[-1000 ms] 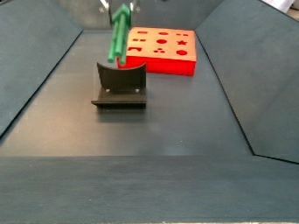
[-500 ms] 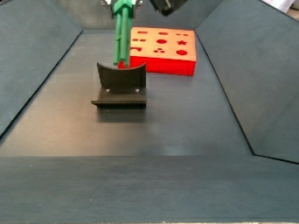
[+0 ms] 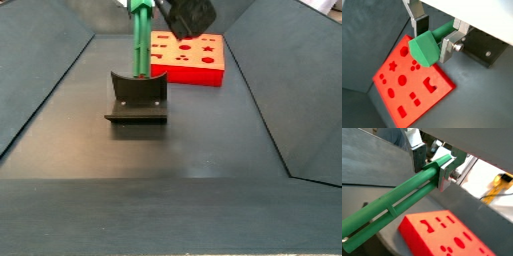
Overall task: Pick up the 3 prong object. Move up. Place the 3 prong object on the fixture. Regrasp the 3 prong object. Move to above the board. Insert the 3 prong object.
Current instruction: Place the 3 prong object on the fixture.
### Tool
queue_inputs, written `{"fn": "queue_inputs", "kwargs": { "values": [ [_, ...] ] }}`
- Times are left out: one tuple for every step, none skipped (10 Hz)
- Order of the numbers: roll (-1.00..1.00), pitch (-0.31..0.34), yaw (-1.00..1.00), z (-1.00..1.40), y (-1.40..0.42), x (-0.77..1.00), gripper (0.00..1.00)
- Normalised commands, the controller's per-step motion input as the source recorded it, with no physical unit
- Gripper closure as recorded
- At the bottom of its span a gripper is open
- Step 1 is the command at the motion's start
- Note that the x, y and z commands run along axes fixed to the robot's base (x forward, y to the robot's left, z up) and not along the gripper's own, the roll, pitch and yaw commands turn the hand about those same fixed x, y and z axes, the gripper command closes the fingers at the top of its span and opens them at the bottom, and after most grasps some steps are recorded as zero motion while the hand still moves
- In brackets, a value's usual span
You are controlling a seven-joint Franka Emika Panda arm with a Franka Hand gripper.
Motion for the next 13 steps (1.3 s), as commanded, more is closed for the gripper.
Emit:
{"fn": "queue_inputs", "kwargs": {
  "values": [
    [-0.41, 0.029, -0.15, -0.02, 0.04, 0.08, 1.0],
    [-0.23, 0.006, -0.13, -0.01, 0.03, 0.07, 1.0],
    [-0.16, -0.032, -0.1, -1.0, 0.12, 0.09, 1.0],
    [-0.13, -0.049, -0.09, -1.0, 0.12, 0.09, 1.0],
    [-0.12, -0.06, -0.07, -1.0, 0.11, 0.11, 1.0],
    [-0.09, -0.064, -0.04, -1.0, 0.1, 0.11, 1.0],
    [-0.07, -0.081, -0.03, -1.0, 0.09, 0.11, 1.0],
    [-0.07, -0.083, -0.02, -0.88, 0.07, 0.1, 1.0],
    [-0.07, -0.08, -0.01, -0.76, 0.06, 0.09, 1.0],
    [-0.07, -0.065, 0.01, -0.48, 0.03, 0.07, 1.0],
    [-0.07, -0.06, 0.01, -0.37, 0.03, 0.07, 1.0],
    [-0.06, -0.047, 0.01, -0.17, 0.02, 0.06, 1.0],
    [0.0, 0.0, 0.0, 0.0, 0.0, 0.0, 0.0]
  ]
}}
